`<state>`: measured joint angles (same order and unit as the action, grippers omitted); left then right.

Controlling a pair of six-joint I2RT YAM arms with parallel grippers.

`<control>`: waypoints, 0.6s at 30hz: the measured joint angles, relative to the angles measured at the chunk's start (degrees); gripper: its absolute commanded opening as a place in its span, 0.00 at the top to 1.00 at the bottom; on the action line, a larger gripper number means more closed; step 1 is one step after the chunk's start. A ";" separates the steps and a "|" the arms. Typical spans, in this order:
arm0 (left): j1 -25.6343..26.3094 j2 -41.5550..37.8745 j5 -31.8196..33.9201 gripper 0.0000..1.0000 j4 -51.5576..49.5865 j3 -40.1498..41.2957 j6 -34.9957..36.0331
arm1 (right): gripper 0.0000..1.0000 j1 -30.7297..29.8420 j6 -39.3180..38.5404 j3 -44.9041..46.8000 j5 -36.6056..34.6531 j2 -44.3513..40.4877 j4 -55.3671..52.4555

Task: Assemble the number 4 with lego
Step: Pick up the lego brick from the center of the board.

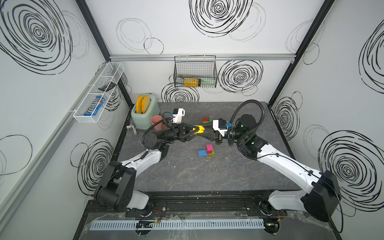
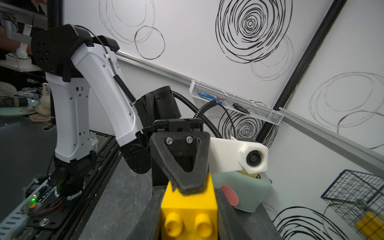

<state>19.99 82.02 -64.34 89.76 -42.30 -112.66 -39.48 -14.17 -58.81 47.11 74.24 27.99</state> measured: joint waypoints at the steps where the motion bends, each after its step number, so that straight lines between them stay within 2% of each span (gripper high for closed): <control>1: 0.00 0.00 0.00 0.72 0.02 0.04 0.02 | 0.87 0.00 -0.11 0.00 -0.31 0.00 -0.11; 3: -0.24 -0.02 0.33 0.54 -0.13 0.39 0.92 | 0.92 -0.02 -0.13 -0.20 -1.09 0.00 -0.79; 6: -1.77 -2.03 1.51 0.44 -6.93 2.51 8.02 | 0.97 -0.11 0.50 -0.46 -4.83 0.02 -3.76; 7: -2.84 -3.87 2.32 0.39 -12.83 3.19 13.35 | 0.99 -0.09 0.96 -0.48 -6.40 0.11 -5.16; 9: -4.79 -8.68 6.45 0.27 -30.95 2.43 26.32 | 1.00 0.04 2.49 -0.61 -9.99 0.48 -6.99; 11: -5.11 -13.53 16.48 0.22 -53.51 -2.03 42.27 | 1.00 0.07 5.05 -1.27 -13.60 1.68 -8.63; 13: -4.22 -17.53 27.56 0.15 -68.81 -6.34 54.66 | 1.00 0.07 7.72 -2.21 -16.52 3.65 -9.77; 15: -3.69 -22.49 38.12 0.04 -78.95 -7.93 63.98 | 1.00 -0.07 11.02 -4.00 -19.28 7.02 -11.91; 18: -3.72 -28.55 51.36 0.04 -89.74 -7.93 73.24 | 1.00 -0.96 15.67 -9.09 -22.75 14.34 -17.22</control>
<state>16.27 53.47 -12.97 0.01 -50.24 -39.42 -40.45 1.50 -67.90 24.36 88.58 10.76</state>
